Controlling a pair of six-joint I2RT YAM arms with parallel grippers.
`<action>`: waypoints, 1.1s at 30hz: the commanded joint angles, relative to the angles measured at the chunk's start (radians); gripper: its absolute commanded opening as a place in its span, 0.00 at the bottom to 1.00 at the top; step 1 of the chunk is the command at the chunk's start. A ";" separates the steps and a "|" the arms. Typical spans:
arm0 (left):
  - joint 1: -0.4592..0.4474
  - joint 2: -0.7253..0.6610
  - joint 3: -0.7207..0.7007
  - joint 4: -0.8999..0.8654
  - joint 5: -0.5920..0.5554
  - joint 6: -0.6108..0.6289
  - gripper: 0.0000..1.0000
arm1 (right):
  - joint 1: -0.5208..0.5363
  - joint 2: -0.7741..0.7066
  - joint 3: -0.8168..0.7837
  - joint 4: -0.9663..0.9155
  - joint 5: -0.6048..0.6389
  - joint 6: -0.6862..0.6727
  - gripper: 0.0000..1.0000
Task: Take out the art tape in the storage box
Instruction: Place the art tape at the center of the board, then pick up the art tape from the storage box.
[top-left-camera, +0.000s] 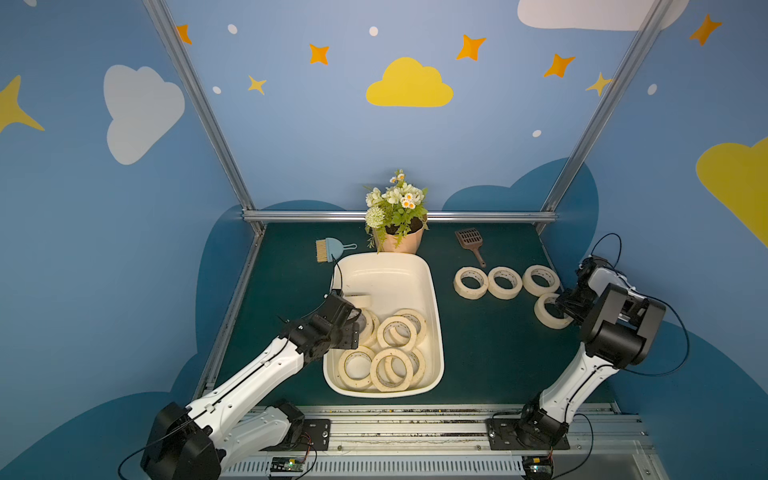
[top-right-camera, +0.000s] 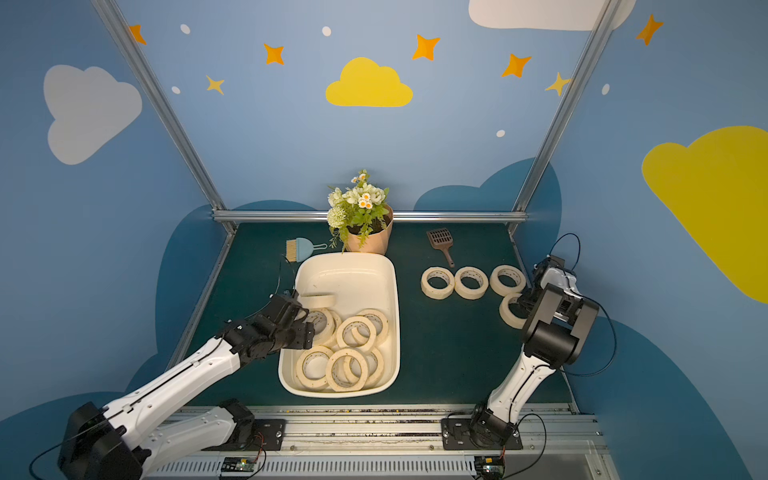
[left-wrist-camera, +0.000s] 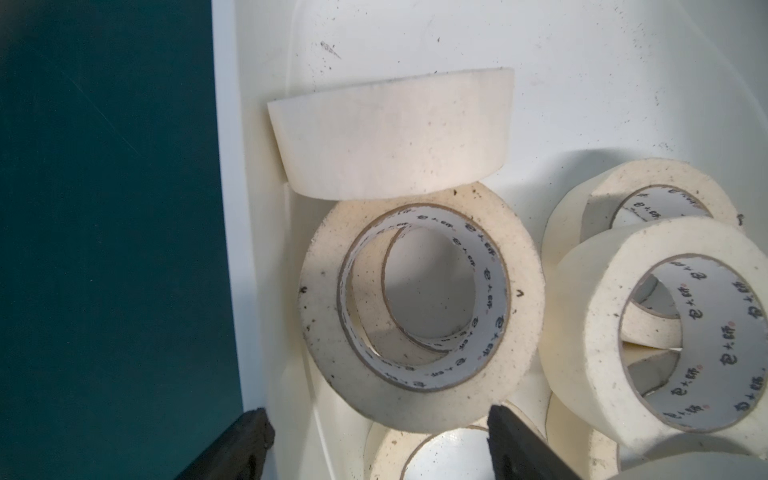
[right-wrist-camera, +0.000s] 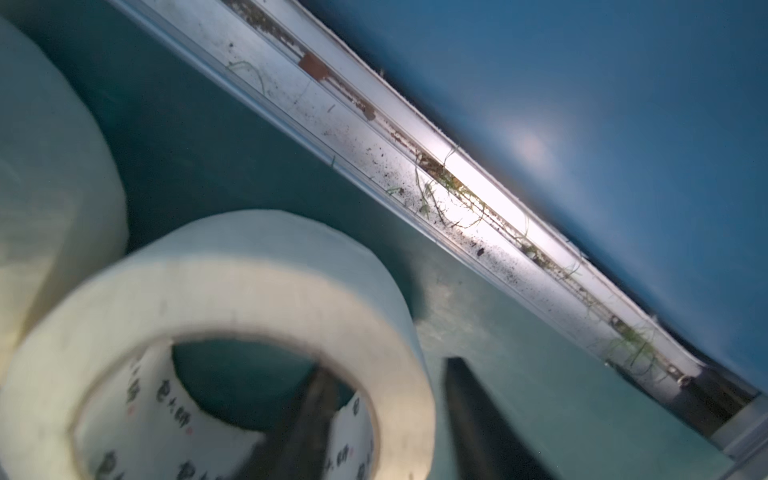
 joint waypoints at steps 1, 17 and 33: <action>0.004 0.010 0.033 -0.025 0.023 0.007 0.85 | -0.001 -0.022 -0.002 -0.013 0.006 -0.015 0.67; 0.005 0.118 0.111 0.032 -0.037 0.062 0.77 | 0.483 -0.395 -0.147 -0.099 -0.110 -0.100 0.73; 0.073 0.385 0.156 0.116 -0.045 0.148 0.74 | 0.630 -0.517 -0.190 -0.175 -0.151 -0.134 0.70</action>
